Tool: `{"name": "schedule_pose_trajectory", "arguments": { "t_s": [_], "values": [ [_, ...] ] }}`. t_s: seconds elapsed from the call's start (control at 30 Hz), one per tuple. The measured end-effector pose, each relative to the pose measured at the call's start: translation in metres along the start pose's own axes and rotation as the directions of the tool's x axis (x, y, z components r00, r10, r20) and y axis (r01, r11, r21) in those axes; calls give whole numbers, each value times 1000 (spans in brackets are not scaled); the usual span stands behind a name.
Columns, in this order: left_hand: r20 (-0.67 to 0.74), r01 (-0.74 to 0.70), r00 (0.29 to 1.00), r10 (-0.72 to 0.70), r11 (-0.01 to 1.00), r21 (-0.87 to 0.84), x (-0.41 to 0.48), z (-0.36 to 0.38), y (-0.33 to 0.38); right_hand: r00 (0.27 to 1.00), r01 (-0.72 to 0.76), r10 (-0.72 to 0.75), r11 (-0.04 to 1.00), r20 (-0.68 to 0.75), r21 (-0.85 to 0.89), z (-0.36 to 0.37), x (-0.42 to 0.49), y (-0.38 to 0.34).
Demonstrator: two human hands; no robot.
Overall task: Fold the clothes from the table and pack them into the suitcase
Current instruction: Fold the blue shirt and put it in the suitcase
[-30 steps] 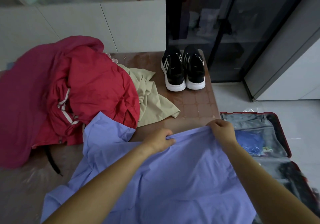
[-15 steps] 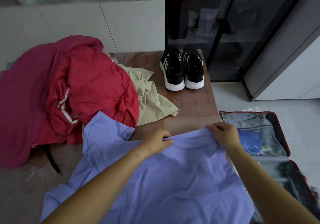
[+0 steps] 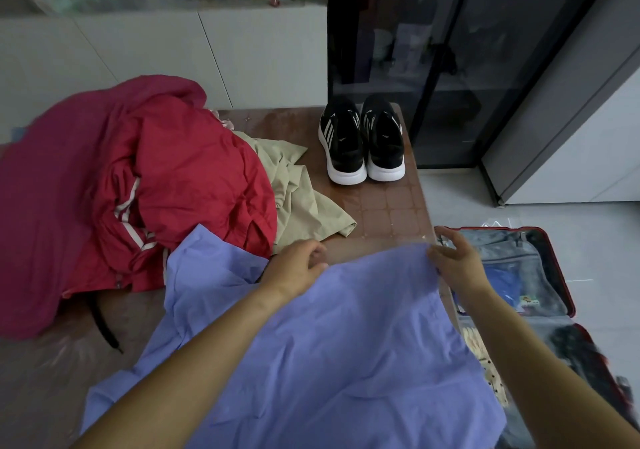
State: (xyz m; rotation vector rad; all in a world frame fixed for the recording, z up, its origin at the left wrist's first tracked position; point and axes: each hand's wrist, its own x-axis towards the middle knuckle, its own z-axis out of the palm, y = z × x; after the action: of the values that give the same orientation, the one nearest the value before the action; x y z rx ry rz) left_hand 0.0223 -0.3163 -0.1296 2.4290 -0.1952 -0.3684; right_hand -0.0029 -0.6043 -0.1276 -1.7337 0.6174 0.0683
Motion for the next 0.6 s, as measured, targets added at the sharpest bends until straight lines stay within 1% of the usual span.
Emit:
{"name": "schedule_pose_trajectory", "arguments": {
  "t_s": [0.07, 0.1, 0.17, 0.23, 0.27, 0.3, 0.33, 0.37, 0.43, 0.47, 0.5, 0.53, 0.57, 0.6],
  "values": [
    [-117, -47, 991, 57, 995, 83, 0, -19, -15, 999, 42, -47, 977, -19, -207, 1, 5, 3],
    [-190, -65, 978, 91, 988, 139, -1, -33, -24, 996, 80, -89, 943, -12, -322, 2, 6, 4],
    [-345, -58, 927, 148, 964, 259, -8, -65, -46, 976, 212, -211, 835, 60, -508, 7, 8, 5],
    [-489, 51, 863, 127, 941, 334, -18, -97, -71, 941, 334, -292, 697, 174, -635, 16, 12, 5],
    [-544, 118, 834, 91, 934, 337, -23, -110, -83, 925, 374, -302, 613, 231, -696, 21, 14, 3],
    [-569, 168, 821, 48, 932, 321, -26, -119, -94, 913, 403, -291, 523, 287, -751, 26, 16, 1],
    [-558, 193, 830, 13, 932, 308, -30, -125, -102, 907, 415, -265, 434, 327, -799, 31, 18, -1],
    [-509, 197, 861, -13, 930, 310, -33, -128, -109, 904, 420, -247, 346, 350, -839, 34, 20, -1],
    [-382, 194, 923, -42, 909, 370, -38, -129, -113, 866, 456, -311, 173, 391, -873, 40, 25, 1],
    [-330, 210, 941, -72, 890, 405, -39, -130, -112, 849, 460, -350, 120, 396, -880, 41, 28, 2],
    [-307, 236, 946, -109, 879, 414, -41, -131, -110, 847, 445, -361, 82, 389, -892, 41, 31, 1],
    [-320, 266, 937, -142, 883, 387, -42, -133, -109, 864, 411, -334, 33, 378, -911, 39, 32, -1],
    [-349, 292, 921, -170, 896, 335, -41, -135, -110, 881, 374, -303, -28, 364, -927, 37, 33, -4],
    [-388, 298, 902, -189, 923, 244, -41, -137, -109, 897, 331, -279, -89, 342, -940, 32, 34, -7]
  ]
}}
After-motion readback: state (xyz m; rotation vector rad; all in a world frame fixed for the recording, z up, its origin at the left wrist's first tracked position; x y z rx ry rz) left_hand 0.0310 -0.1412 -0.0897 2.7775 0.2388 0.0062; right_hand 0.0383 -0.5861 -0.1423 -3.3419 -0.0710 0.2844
